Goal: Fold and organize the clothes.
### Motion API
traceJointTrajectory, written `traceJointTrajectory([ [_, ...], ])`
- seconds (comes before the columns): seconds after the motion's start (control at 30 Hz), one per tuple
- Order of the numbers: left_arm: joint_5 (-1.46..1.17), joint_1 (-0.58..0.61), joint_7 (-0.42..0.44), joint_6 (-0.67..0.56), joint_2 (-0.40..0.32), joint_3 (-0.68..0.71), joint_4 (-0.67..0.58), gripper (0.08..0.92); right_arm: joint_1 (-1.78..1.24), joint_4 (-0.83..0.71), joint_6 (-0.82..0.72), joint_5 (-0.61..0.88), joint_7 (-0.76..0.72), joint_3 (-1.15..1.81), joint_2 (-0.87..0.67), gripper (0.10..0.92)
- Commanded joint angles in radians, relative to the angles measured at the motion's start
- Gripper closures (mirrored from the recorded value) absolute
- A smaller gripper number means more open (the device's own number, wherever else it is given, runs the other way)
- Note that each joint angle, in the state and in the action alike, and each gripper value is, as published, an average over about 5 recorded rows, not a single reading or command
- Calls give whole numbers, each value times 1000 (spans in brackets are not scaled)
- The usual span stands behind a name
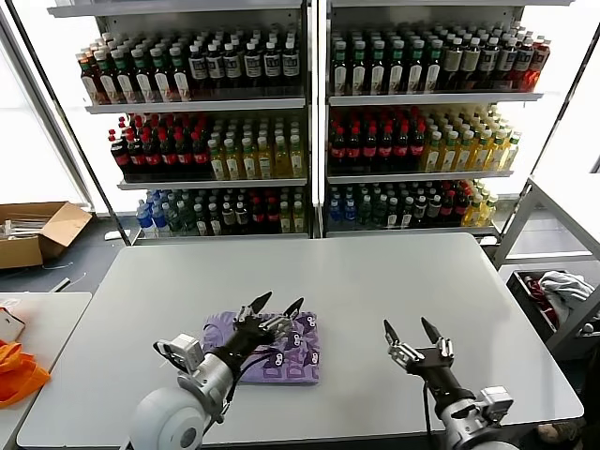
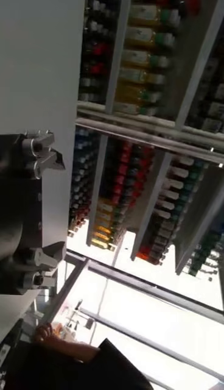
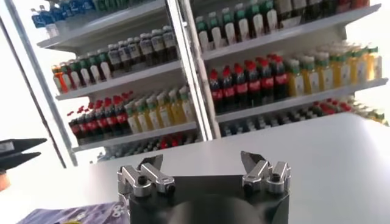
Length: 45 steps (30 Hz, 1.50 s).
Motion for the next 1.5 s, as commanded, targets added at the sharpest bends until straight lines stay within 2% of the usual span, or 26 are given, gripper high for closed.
traceJointTrajectory([
  [0.03,-10,140,109,-36,43,-280,-103,234,220,-207,-99,-65,123,-418,77,203],
  [0.13,6,181,108,-36,19,-282,-119,187,233,-246,-110,-78,131,-446,110,203],
  [0.53,84,197,108,-36,-32,-216,-126,177,255,-279,-126,30,200,-462,169,224],
  [0.97,81,199,103,-34,-10,-227,-126,177,219,-209,-133,35,196,-407,160,588],
  [1.27,60,190,103,-34,-5,-251,-99,177,192,-127,-176,-3,156,-321,99,844],
  [1.37,60,176,100,-30,-7,-250,-92,177,172,-106,-187,-6,143,-275,75,895],
  [1.5,61,170,98,-29,-12,-252,-90,177,133,-76,-185,-2,134,-221,40,901],
])
